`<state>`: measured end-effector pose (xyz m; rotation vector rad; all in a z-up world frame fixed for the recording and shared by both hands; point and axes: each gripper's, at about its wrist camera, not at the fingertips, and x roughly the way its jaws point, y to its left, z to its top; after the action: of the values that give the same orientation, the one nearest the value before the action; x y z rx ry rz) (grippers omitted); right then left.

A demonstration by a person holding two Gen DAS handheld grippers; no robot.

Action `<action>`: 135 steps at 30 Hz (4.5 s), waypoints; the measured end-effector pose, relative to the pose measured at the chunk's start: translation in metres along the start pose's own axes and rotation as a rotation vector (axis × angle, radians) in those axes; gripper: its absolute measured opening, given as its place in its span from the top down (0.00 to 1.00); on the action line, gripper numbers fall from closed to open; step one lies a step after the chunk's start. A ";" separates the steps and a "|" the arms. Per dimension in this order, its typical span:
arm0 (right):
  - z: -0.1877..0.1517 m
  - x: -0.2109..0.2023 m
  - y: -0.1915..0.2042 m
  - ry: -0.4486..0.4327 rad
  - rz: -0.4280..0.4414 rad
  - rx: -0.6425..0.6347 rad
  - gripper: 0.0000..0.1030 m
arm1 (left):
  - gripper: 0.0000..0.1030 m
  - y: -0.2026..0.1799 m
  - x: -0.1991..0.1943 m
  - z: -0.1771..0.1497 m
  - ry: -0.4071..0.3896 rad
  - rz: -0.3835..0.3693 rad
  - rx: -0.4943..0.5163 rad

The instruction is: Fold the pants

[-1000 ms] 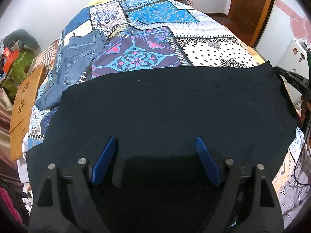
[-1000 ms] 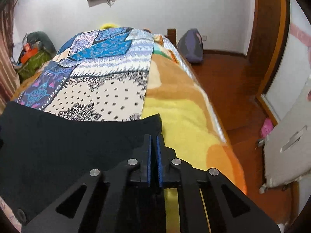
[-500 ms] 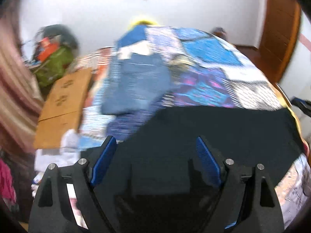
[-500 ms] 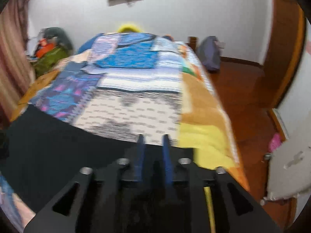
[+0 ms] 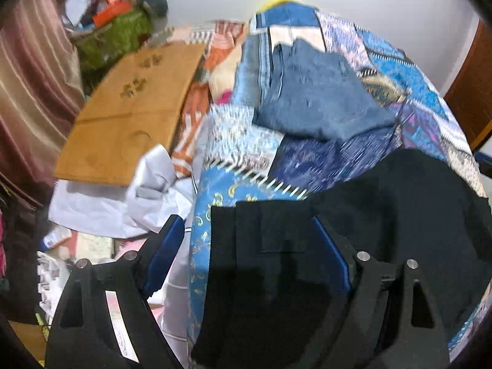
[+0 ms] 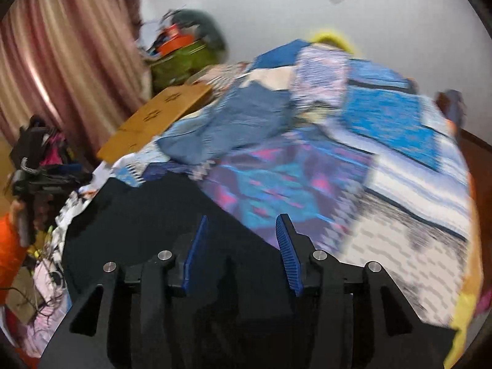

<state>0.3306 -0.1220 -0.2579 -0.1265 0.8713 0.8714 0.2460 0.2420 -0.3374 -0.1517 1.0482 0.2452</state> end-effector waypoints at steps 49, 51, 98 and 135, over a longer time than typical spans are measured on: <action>-0.072 -0.027 0.120 0.068 -0.057 -0.221 0.61 | 0.52 -0.092 -0.085 -0.103 -0.050 -0.170 0.336; -0.082 -0.023 0.124 0.083 -0.052 -0.226 0.61 | 0.52 -0.099 -0.075 -0.111 -0.021 -0.191 0.344; -0.129 -0.024 0.058 0.032 -0.046 0.103 0.62 | 0.52 -0.114 -0.061 -0.108 -0.013 -0.151 0.189; -0.217 -0.126 -0.173 -0.115 -0.313 0.493 0.86 | 0.34 -0.334 -0.012 -0.040 0.065 -0.214 0.432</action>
<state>0.2783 -0.4074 -0.3521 0.2110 0.9054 0.3525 0.2977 -0.0905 -0.3445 0.1191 1.1174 -0.1822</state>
